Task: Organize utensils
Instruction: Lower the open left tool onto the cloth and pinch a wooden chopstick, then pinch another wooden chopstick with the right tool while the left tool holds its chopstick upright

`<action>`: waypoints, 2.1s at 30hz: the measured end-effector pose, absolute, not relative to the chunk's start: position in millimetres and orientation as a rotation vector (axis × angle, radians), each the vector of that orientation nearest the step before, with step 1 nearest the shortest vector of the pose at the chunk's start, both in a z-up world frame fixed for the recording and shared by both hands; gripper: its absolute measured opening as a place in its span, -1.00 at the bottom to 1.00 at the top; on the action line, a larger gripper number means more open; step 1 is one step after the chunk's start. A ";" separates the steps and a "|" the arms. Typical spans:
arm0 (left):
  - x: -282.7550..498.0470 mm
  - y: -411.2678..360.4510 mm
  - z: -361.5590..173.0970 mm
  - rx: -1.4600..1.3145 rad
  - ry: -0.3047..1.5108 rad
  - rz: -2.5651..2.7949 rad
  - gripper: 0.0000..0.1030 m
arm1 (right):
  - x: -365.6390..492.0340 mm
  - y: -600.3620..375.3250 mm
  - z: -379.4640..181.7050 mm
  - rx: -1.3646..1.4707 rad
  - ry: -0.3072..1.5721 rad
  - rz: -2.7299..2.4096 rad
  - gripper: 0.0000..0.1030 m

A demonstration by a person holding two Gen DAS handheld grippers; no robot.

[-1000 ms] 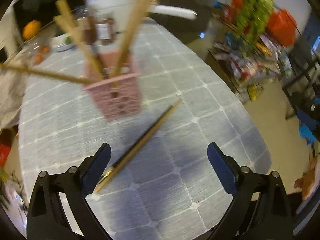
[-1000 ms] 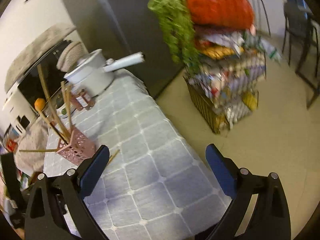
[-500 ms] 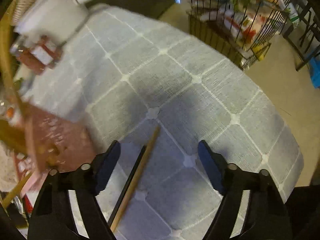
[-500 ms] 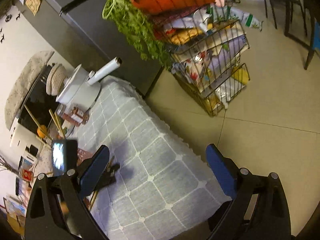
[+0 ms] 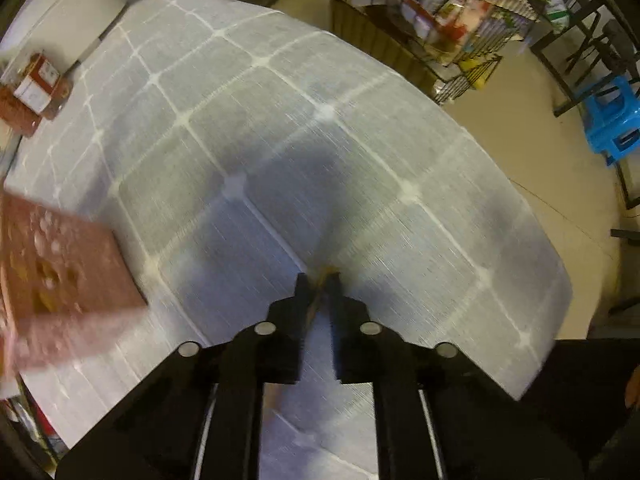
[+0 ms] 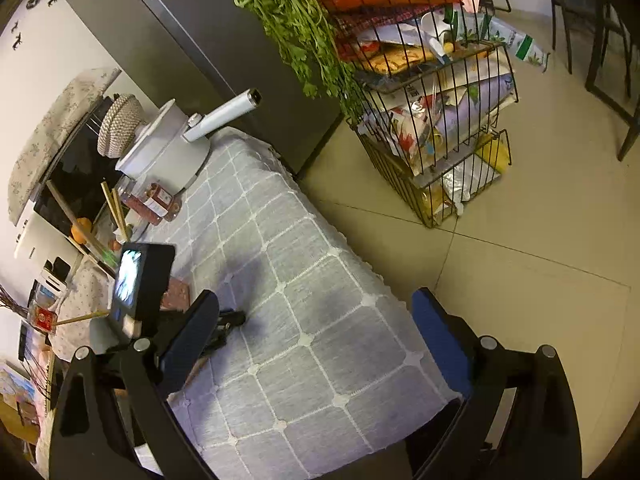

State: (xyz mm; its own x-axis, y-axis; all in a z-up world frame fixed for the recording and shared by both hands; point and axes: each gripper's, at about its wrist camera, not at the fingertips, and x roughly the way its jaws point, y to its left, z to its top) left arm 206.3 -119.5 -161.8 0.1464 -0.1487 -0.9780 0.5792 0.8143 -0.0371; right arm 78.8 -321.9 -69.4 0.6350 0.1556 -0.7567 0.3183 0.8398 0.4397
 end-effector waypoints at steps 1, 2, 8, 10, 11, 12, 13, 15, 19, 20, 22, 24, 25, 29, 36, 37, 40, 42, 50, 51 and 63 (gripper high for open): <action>198.0 -115.0 -157.9 0.369 1.314 -0.551 -0.92 | 79.7 -320.4 -70.5 0.582 0.898 -0.096 0.83; 191.6 -110.0 -154.8 0.349 1.300 -0.553 -0.92 | 80.6 -318.7 -72.7 0.585 0.910 -0.090 0.83; 138.7 -59.6 -116.8 0.242 1.175 -0.530 -0.92 | 92.9 -305.3 -96.4 0.617 1.043 -0.050 0.83; 124.7 -41.0 -103.5 0.203 1.145 -0.506 -0.92 | 96.8 -296.5 -103.9 0.598 1.081 -0.037 0.83; 119.7 -34.9 -98.1 0.177 1.128 -0.493 -0.92 | 99.2 -291.0 -107.7 0.587 1.101 -0.027 0.83; 111.9 -21.2 -89.2 0.129 1.105 -0.481 -0.92 | 100.7 -285.1 -112.5 0.583 1.123 -0.028 0.83; 104.1 -6.5 -80.0 0.075 1.083 -0.469 -0.92 | 101.2 -281.0 -114.5 0.579 1.129 -0.027 0.83; 93.2 16.0 -66.5 -0.004 1.043 -0.450 -0.92 | 104.9 -269.3 -114.8 0.564 1.130 0.020 0.83; 72.2 57.7 -53.4 -0.105 0.990 -0.412 -0.92 | 107.7 -249.2 -118.1 0.557 1.151 0.082 0.83; 70.7 66.3 -53.5 -0.103 0.986 -0.380 -0.92 | 108.7 -245.0 -124.7 0.601 1.183 0.102 0.83; 72.6 73.6 -55.1 -0.098 0.988 -0.339 -0.92 | 110.9 -242.5 -136.1 0.689 1.231 0.117 0.83; 73.9 83.8 -56.8 -0.128 0.988 -0.321 -0.92 | 112.1 -241.3 -148.3 0.835 1.258 0.145 0.83; 71.8 91.1 -55.4 -0.139 0.985 -0.319 -0.92 | 112.0 -241.6 -156.0 0.960 1.261 0.162 0.83; 69.6 96.7 -51.3 -0.153 0.968 -0.339 -0.92 | 111.1 -235.6 -204.7 1.613 1.222 0.156 0.82; 64.4 113.8 -51.1 -0.191 0.956 -0.356 -0.92 | 133.0 -218.4 -228.4 1.849 1.111 -0.096 0.74; 64.2 116.5 -50.9 -0.199 0.957 -0.359 -0.92 | 138.2 -219.1 -229.7 1.869 1.111 -0.116 0.74; 63.9 122.3 -50.1 -0.212 0.955 -0.360 -0.92 | 158.5 -218.5 -230.3 1.886 1.121 -0.157 -0.14; 62.4 126.2 -46.9 -0.223 0.943 -0.360 -0.92 | 171.2 -222.6 -226.5 1.823 1.118 -0.171 -0.65; 52.0 134.4 -30.5 -0.237 0.877 -0.357 -0.92 | 182.9 -238.8 -137.7 1.368 0.966 -0.022 -0.87; 52.0 133.6 -30.7 -0.236 0.879 -0.354 -0.92 | 183.0 -237.7 -121.2 1.291 0.939 -0.005 -0.87; 56.5 136.0 -37.3 -0.237 0.912 -0.330 -0.92 | 134.9 -165.4 86.0 0.547 0.547 0.244 -0.87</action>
